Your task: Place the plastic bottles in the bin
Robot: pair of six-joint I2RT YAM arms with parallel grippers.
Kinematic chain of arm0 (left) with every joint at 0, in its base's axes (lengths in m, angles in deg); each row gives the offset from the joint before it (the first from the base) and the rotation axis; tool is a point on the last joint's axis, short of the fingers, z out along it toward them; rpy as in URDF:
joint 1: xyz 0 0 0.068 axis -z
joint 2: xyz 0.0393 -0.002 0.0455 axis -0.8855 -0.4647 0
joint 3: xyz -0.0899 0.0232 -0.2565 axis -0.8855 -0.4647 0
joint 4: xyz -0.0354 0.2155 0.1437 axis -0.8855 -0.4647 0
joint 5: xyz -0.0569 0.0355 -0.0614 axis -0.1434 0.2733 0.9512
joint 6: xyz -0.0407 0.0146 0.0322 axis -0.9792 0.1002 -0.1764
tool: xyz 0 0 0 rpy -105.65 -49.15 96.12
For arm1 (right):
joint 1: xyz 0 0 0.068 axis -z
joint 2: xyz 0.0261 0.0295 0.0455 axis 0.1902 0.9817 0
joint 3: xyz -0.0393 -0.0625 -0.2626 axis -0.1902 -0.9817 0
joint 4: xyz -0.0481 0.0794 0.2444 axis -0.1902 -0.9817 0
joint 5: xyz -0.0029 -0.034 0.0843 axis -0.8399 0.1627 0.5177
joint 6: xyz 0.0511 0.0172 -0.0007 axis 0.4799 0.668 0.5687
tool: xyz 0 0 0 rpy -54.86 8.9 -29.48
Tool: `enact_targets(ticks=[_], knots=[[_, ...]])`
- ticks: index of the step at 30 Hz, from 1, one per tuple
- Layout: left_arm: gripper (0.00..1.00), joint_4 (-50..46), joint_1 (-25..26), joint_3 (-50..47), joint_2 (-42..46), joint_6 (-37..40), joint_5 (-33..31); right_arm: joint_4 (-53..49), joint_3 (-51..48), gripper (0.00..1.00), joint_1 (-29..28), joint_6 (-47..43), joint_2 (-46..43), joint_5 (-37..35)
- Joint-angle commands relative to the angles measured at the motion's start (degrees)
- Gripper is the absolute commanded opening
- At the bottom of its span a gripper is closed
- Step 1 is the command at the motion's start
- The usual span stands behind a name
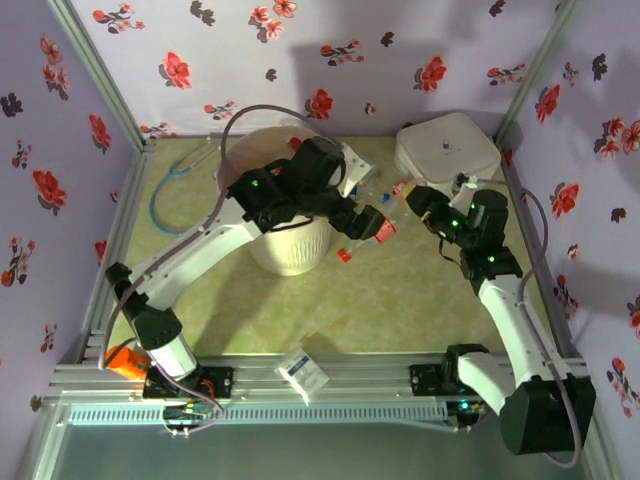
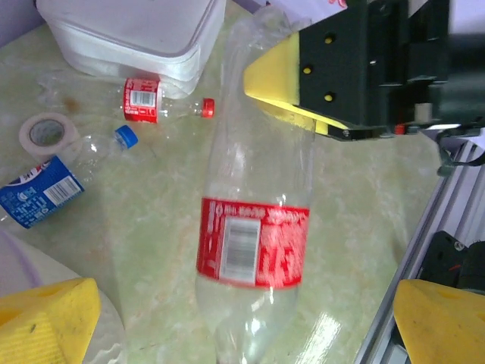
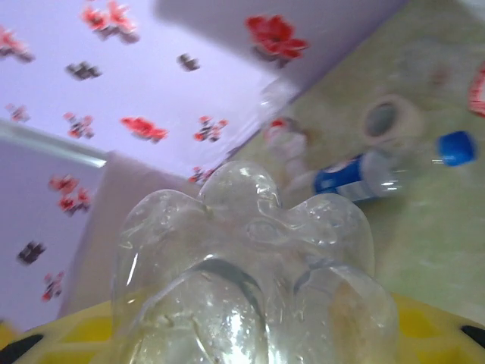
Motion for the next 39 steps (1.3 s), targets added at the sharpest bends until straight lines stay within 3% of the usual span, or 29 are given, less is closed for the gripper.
enact_targets(ticks=[1, 10, 18, 26, 31, 37, 39], knots=[[1.00, -2.1, 0.2, 3.1, -1.7, 1.1, 2.2, 5.5, 3.4, 0.37, -3.0, -2.8, -1.5, 4.5], [0.97, -2.9, 0.3, 5.0, -4.6, 1.8, 5.2, 11.5, 3.6, 0.38, -5.9, -1.2, -1.3, 5.8], [0.77, -2.3, 0.2, 5.2, -5.3, 1.9, 5.3, 18.9, 2.5, 0.38, -7.3, 2.9, -0.6, 5.9], [0.52, -1.5, -0.2, 4.7, -4.6, 1.7, 4.9, 18.9, 2.6, 0.40, -7.6, 2.8, -0.1, 5.5], [0.45, -0.9, -1.1, 3.5, -3.3, 1.4, 4.0, 16.4, 2.9, 0.59, -7.7, 1.1, -0.5, 4.3], [0.43, -1.6, -2.6, 3.1, -1.2, 1.8, 2.4, 6.5, 5.0, 0.99, -7.4, -5.8, -3.1, -0.4], [0.43, -1.8, -3.7, 3.2, 0.0, 2.3, 1.8, 2.5, 5.7, 0.99, -7.2, -8.8, -4.8, -2.8]])
